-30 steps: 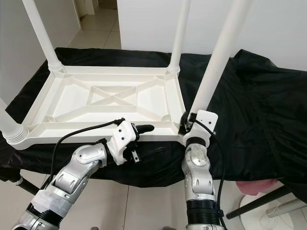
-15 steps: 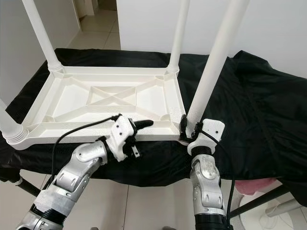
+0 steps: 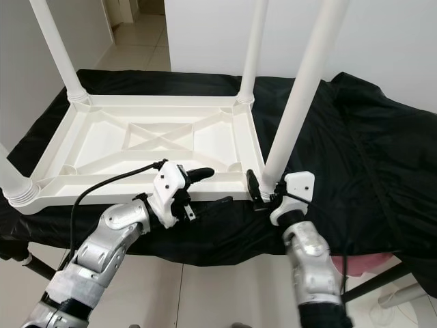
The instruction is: Building children table
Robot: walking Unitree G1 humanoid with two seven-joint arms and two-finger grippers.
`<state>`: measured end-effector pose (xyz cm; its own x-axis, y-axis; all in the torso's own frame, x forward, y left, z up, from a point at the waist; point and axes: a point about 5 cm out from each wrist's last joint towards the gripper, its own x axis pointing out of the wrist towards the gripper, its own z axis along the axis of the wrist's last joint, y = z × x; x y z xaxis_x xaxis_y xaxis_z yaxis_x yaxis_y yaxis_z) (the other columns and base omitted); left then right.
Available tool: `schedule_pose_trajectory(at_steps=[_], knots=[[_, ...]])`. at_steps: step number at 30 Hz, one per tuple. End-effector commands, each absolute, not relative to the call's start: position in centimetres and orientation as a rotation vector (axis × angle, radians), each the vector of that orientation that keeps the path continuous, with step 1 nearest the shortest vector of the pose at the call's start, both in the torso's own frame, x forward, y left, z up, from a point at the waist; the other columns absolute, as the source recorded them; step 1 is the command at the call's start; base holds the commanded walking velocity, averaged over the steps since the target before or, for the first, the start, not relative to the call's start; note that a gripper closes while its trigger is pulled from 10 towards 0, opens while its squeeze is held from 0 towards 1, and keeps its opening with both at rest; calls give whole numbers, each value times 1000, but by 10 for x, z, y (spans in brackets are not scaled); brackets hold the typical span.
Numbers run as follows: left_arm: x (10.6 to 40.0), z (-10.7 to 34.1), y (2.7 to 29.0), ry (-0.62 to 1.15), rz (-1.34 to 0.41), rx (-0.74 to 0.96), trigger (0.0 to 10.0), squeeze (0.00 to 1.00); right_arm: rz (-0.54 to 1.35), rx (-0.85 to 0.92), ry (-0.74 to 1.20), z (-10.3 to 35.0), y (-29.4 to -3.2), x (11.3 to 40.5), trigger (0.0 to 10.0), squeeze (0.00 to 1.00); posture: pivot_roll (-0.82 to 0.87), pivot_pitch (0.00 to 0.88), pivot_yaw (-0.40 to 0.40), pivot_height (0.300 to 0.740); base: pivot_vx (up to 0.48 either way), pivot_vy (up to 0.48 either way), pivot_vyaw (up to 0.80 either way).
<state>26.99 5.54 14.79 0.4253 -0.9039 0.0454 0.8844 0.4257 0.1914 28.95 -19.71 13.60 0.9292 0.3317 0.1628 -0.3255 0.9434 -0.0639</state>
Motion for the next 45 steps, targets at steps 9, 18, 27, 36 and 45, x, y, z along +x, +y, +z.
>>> schedule_pose_trajectory(at_steps=[9,18,27,36,45], knots=[[261,151,50,-150,-1215,170,10000,0,521,-86,-60,120,-194,302,10000,0,-64,0,-15,740,0,0,0],[260,152,49,-153,-1224,180,10000,0,547,-97,-42,116,-197,317,0,0,-56,0,-16,740,0,0,0],[261,152,50,-149,-1218,187,10000,0,491,-86,-13,106,-205,315,0,0,-51,0,-8,740,0,0,0],[260,148,48,-133,-1223,172,10000,0,375,-25,-19,100,-194,306,10000,0,-69,0,5,740,0,0,0],[258,147,47,-124,-1231,157,10000,0,168,6,-55,102,-185,296,10000,0,-88,0,14,740,0,0,0]])
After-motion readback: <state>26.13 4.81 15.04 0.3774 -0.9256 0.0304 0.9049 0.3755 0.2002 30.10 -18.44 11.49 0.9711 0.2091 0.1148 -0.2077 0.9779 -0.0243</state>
